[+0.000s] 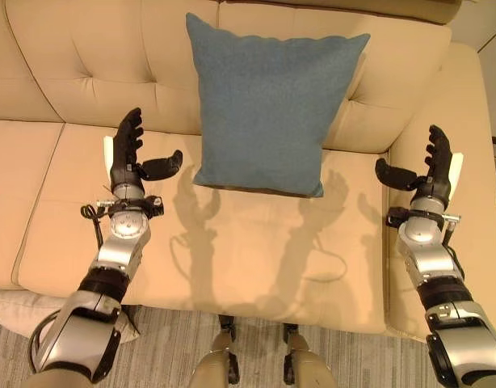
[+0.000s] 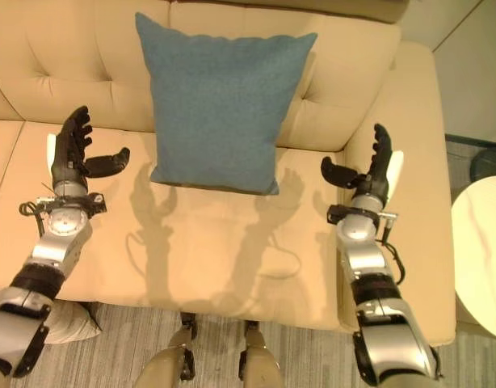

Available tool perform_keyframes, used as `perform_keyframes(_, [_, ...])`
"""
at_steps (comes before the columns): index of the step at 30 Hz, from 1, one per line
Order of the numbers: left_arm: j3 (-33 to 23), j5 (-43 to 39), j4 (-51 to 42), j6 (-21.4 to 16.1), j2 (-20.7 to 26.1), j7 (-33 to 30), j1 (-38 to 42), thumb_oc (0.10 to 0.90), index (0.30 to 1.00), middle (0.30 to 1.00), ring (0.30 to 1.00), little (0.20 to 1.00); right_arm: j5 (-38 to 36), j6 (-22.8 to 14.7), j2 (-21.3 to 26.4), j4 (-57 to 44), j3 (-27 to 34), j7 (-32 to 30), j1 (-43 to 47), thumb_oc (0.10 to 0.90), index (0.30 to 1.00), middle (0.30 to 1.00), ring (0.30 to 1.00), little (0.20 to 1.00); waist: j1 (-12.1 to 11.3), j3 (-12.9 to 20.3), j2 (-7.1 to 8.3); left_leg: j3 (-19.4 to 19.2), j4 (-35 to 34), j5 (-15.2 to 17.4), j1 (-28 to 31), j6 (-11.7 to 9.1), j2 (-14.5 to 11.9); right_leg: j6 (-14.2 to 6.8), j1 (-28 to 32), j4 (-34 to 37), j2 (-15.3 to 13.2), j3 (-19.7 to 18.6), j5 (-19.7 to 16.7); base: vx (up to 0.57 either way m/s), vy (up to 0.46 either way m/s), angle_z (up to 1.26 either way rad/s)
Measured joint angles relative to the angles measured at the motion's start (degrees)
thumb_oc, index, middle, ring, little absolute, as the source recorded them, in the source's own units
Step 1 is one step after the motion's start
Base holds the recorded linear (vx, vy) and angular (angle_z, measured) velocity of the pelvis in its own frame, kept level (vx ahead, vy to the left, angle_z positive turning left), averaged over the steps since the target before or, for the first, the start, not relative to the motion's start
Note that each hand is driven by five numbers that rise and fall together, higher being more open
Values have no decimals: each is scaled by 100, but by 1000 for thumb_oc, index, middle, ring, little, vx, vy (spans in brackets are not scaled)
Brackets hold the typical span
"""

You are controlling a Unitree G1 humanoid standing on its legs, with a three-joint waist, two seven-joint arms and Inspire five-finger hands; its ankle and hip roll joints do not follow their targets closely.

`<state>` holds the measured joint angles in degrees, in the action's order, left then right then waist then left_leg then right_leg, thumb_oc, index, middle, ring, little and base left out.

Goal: Pick up all the scattered cushions and arrange them neatly on the sofa.

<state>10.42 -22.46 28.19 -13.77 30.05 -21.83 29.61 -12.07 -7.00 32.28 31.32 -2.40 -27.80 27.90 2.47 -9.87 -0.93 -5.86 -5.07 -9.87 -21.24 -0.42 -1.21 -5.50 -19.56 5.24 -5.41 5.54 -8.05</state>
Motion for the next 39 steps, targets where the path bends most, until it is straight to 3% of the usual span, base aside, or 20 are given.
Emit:
perform_keyframes(5, [-397, 29, -919, 3, -830, 226, -1849, 800, 900, 900, 900, 900, 141, -35, -721, -590, 280, 334, -1362, 800, 900, 900, 900, 900, -3, -7, 18, 12, -2, 52, 496, -68, 4, -131, 512, 2, -15, 56, 106, 68, -5, 4])
perform_keyframes(10, [-706, 204, -839, 43, -1021, 486, -2698, 800, 900, 900, 900, 900, 323, -74, -1181, -703, 504, 607, -2100, 800, 900, 900, 900, 900, -27, 3, 52, 20, -3, 197, 850, -174, -62, -88, 860, 2, 44, 61, 203, 59, 10, -2])
perform_keyframes(13, [-729, 375, -554, 187, -1036, 674, -3521, 800, 900, 900, 900, 900, 412, -82, -1451, -653, 391, 899, -2900, 800, 900, 900, 900, 900, -39, 145, 129, 17, -9, 355, 1217, -212, -81, -83, 1215, 7, 31, 59, 351, 43, 19, -4])
perform_keyframes(15, [-745, 596, -65, 139, -1126, 840, -3914, 800, 900, 900, 900, 900, 488, -154, -1581, -195, 323, 1053, -3170, 800, 900, 900, 900, 900, -73, 318, 152, 26, -10, 399, 1289, -222, -81, -83, 1296, 6, 30, 75, 364, 35, 23, 3])
perform_keyframes(16, [-661, 719, 414, 324, -1199, 926, -4123, 800, 900, 900, 900, 900, 512, -40, -1600, 181, 148, 1201, -3446, 800, 900, 900, 900, 900, -109, 403, 179, 28, -8, 389, 1439, -178, -70, -80, 1452, 8, 19, 82, 378, 27, 34, 3])
perform_keyframes(19, [-543, 936, 1204, 508, -1250, 1094, -4289, 800, 900, 900, 900, 900, 527, 34, -1653, 662, -76, 1407, -3623, 800, 900, 900, 900, 900, -159, 530, 201, 29, -7, 405, 1500, -145, -57, -77, 1508, 12, 15, 94, 390, 35, 50, 1])
perform_keyframes(23, [-430, 1377, 2935, 546, -1402, 1219, -4097, 800, 900, 900, 900, 900, 755, -15, -1674, 1387, -466, 1582, -3513, 800, 900, 900, 900, 900, -161, 662, 228, 26, -14, 444, 1788, -112, -35, -100, 1803, 45, 6, 100, 436, 34, 49, 1])
perform_keyframes(26, [-419, 1586, 3511, 562, -1505, 1223, -4061, 800, 900, 900, 900, 900, 915, -4, -1722, 1827, -515, 1660, -3483, 800, 900, 900, 900, 900, -182, 861, 289, 54, -32, 513, 1871, -145, -18, -68, 1889, 44, -5, 126, 481, 40, 73, 7])
perform_keyframes(36, [-359, 1828, 3649, 548, -1512, 1225, -3873, 800, 900, 900, 900, 900, 1130, 24, -1711, 2501, -610, 1654, -3400, 800, 900, 900, 900, 900, -192, 943, 340, 94, -8, 515, 2003, -1, 71, -46, 1980, -84, -92, 149, 471, -56, 62, 1])
perform_keyframes(39, [-236, 1832, 3636, 549, -1469, 1199, -3544, 800, 900, 900, 900, 900, 1145, 33, -1709, 2649, -613, 1638, -3202, 800, 900, 900, 900, 900, -189, 698, 314, 92, 39, 485, 1976, 52, 100, -143, 1774, -571, -130, 45, 618, -214, 12, -2])
